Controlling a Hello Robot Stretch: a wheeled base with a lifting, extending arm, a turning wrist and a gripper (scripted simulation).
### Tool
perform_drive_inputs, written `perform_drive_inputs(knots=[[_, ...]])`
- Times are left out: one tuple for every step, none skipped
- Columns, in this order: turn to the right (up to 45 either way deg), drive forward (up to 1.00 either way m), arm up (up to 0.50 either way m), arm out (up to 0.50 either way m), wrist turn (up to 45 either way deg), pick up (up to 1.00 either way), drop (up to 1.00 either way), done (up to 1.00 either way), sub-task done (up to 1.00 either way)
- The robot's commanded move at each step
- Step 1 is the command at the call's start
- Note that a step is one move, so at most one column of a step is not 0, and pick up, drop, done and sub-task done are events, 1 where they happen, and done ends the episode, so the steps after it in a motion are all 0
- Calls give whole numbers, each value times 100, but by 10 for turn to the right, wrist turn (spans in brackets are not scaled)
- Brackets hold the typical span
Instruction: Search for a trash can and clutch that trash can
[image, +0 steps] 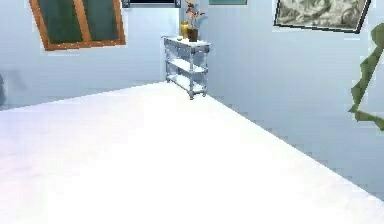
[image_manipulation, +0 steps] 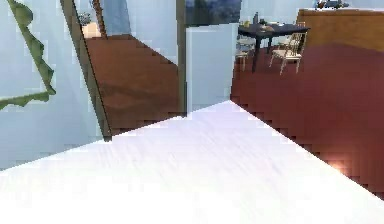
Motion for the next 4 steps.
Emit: perform_drive_inputs(knots=[[450, 0, 0, 0, 0, 0, 0, 0, 0], [360, 0, 0, 0, 0, 0, 0, 0, 0], [0, 100, 0, 0, 0, 0, 0, 0, 0], [30, 0, 0, 0, 0, 0, 0, 0, 0]])
